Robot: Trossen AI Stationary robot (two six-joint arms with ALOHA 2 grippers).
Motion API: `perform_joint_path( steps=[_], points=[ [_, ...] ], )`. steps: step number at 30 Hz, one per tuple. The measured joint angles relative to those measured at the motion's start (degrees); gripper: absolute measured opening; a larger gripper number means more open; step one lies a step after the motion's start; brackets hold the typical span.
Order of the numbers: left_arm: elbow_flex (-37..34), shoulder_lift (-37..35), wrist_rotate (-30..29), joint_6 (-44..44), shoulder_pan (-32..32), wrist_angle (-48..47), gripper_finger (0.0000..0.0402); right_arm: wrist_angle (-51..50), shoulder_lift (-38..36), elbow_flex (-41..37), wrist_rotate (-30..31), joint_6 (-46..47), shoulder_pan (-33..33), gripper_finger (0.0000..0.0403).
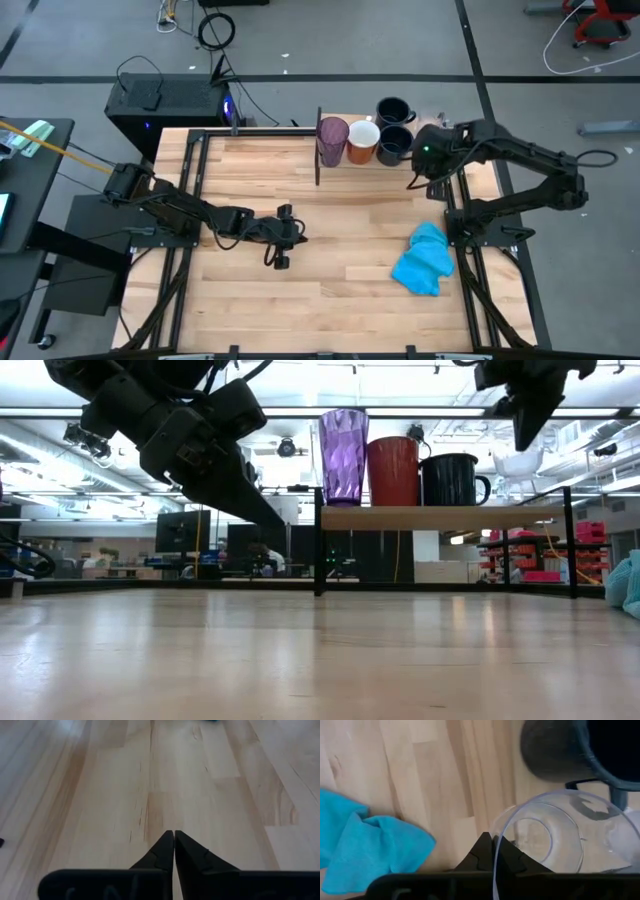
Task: Stack small to large cups/mugs on shelf
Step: Put the transparent mug on the shelf
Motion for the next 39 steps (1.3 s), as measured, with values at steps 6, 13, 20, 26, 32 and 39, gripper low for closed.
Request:
perform_joint_path(
  steps=[6,13,20,26,32,39],
  points=[
    [0.0,0.0,0.0,-0.1,0.0,-0.2,0.0016,-0.1,0.0,-0.4,0.0,-1.3,-3.7,0.0008],
    [0.0,0.0,0.0,-0.1,0.0,-0.2,0.0027,0.4,0.0,-0.4,0.0,-5.0,-7.1,0.0020],
    [0.0,0.0,0.0,0.3,0.0,-0.2,0.0025,2.5,0.1,-0.5,-1.4,-6.8,-9.3,0.0013],
    [0.0,0.0,0.0,0.5,0.0,-0.6,0.0018,2.9,0.6,-0.5,-3.0,-5.9,-9.8,0.0020],
    [0.0,0.0,0.0,0.4,0.0,-1.1,0.0027,3.2,0.9,-0.8,-3.4,-5.7,-9.7,0.0021],
    [0.0,0.0,0.0,0.4,0.0,-1.5,0.0030,4.4,1.0,-4.1,-3.1,-6.6,-9.7,0.0022]
  ],
)
